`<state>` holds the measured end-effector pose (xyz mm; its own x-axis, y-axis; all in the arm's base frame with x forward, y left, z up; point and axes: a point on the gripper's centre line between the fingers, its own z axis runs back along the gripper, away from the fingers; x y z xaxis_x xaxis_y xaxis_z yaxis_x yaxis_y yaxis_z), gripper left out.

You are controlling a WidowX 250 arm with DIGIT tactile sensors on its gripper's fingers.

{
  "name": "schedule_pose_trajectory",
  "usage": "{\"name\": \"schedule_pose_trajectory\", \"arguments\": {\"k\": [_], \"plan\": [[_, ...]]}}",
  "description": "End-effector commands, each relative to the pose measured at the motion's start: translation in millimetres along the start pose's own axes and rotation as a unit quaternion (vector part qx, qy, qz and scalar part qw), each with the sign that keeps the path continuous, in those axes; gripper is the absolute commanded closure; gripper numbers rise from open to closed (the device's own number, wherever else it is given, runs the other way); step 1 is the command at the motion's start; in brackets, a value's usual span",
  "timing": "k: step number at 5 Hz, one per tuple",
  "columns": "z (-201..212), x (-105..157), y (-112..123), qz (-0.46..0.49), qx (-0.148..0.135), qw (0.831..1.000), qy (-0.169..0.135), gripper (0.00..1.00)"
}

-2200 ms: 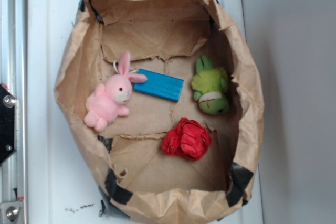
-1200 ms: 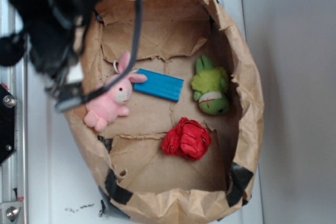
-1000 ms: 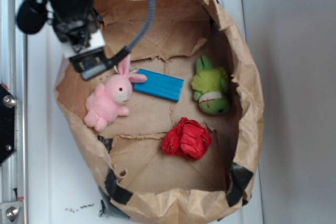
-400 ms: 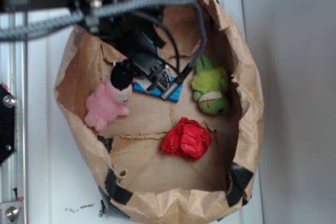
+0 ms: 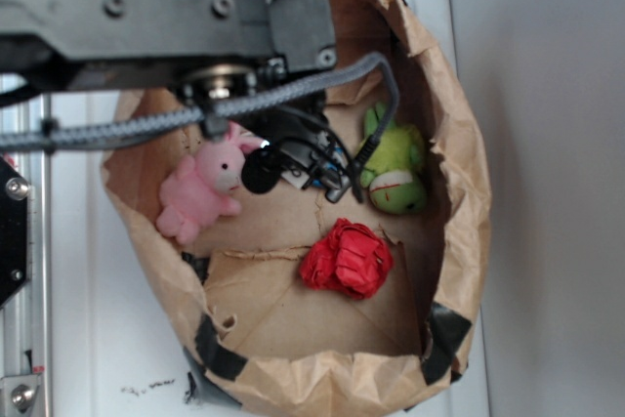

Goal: Grab the pink bunny.

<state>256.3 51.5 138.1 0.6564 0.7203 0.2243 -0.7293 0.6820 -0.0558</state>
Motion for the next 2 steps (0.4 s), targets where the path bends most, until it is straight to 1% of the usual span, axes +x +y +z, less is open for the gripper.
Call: {"name": "schedule_pose_trajectory", "arguments": {"k": [1, 2], "plan": [[8.5, 3.6, 1.9, 0.002, -0.009, 1.0, -0.015, 0.0], [-7.7, -8.4, -4.3, -0.063, -0.026, 0.996, -0.058, 0.0]]}}
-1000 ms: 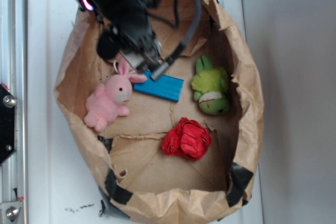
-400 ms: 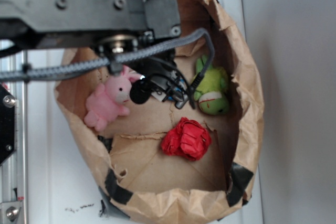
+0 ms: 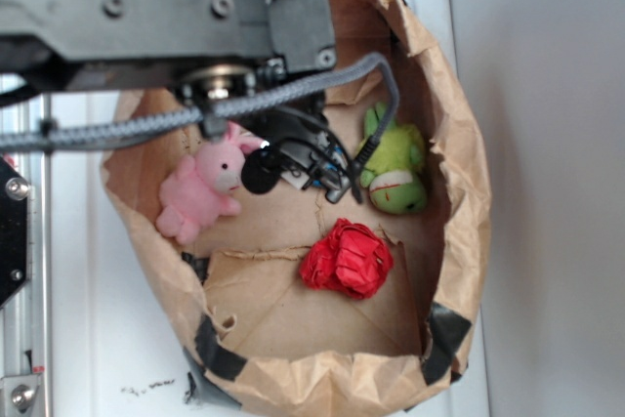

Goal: Grab the pink bunny.

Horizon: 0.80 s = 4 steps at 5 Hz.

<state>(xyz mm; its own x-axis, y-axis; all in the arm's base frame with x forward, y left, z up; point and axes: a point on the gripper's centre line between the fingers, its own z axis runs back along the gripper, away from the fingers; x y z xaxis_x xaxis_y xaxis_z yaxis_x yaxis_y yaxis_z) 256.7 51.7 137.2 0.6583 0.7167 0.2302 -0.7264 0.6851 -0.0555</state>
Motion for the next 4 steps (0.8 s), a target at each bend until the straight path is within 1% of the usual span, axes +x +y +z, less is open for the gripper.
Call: {"name": "schedule_pose_trajectory", "arguments": {"k": [1, 2, 3, 4], "plan": [[-23.9, -22.5, -13.2, -0.111, -0.043, 0.988, -0.102, 0.0], [-24.9, -38.9, -6.0, -0.179, -0.098, 0.969, -0.137, 0.0], [-22.4, -44.0, -2.6, -0.202, -0.106, 0.966, -0.124, 0.0], [-31.9, -47.4, -6.4, -0.215, -0.09, 0.968, -0.096, 0.0]]}}
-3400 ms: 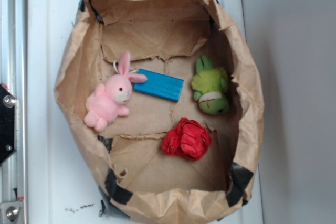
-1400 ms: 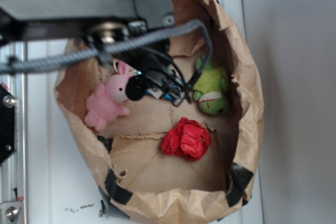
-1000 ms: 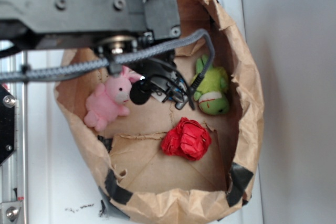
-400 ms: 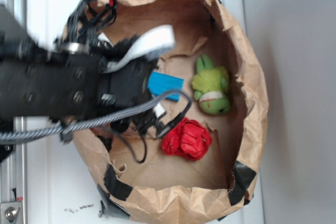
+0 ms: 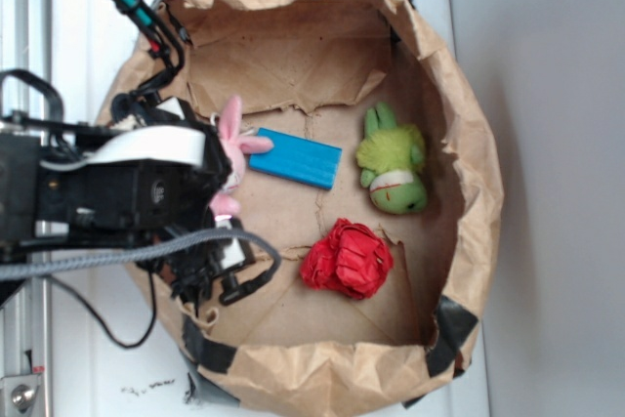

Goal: Grab the pink bunny.

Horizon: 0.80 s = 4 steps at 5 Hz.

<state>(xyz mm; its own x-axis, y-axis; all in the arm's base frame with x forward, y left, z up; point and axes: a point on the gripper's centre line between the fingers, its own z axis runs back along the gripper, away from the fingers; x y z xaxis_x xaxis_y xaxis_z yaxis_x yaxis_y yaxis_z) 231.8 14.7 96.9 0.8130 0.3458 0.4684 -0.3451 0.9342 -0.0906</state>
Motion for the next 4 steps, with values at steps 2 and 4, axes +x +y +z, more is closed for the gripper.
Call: {"name": "schedule_pose_trajectory", "arguments": {"k": [2, 4], "plan": [[-30.5, 3.9, -4.7, -0.005, 0.026, 0.998, 0.063, 0.0], [-64.7, -3.4, -6.6, -0.025, 0.057, 0.994, 0.087, 0.0]]}}
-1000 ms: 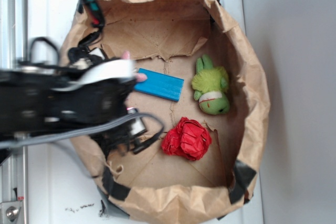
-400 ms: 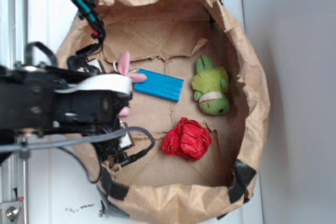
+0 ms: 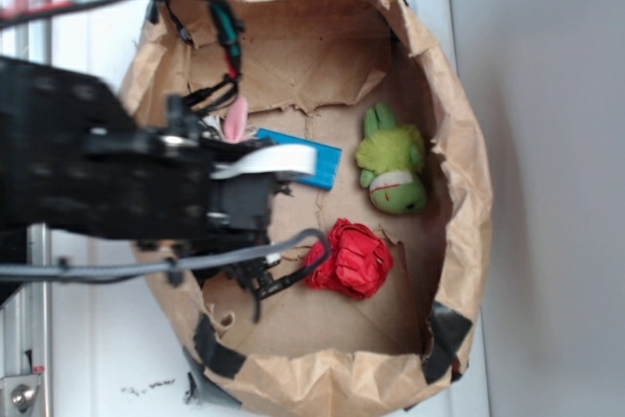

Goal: Grab the pink bunny.

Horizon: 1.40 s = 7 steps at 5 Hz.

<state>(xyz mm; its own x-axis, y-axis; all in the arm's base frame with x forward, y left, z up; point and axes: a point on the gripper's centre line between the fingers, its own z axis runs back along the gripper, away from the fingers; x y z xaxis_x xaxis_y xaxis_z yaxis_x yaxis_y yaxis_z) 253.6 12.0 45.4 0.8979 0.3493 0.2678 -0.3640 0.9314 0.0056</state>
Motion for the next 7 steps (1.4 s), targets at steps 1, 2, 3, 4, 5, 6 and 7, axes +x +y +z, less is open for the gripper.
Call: {"name": "schedule_pose_trajectory", "arguments": {"k": [1, 2, 3, 4, 5, 6, 7], "plan": [[-15.4, 6.0, -3.1, -0.031, 0.028, 0.998, -0.048, 0.0], [-15.8, 5.0, 0.4, -0.047, 0.042, 0.995, -0.073, 0.0], [-22.4, -3.1, 14.0, -0.066, 0.077, 0.99, -0.1, 0.0], [-23.5, -14.9, 21.3, -0.072, 0.089, 0.989, -0.095, 0.0], [-26.3, -18.2, 20.5, -0.085, 0.094, 0.988, -0.094, 0.0], [-26.6, -31.3, 23.8, -0.118, 0.101, 0.985, -0.076, 0.0], [-11.4, -21.4, 22.4, -0.097, 0.083, 0.99, -0.064, 0.0]]}}
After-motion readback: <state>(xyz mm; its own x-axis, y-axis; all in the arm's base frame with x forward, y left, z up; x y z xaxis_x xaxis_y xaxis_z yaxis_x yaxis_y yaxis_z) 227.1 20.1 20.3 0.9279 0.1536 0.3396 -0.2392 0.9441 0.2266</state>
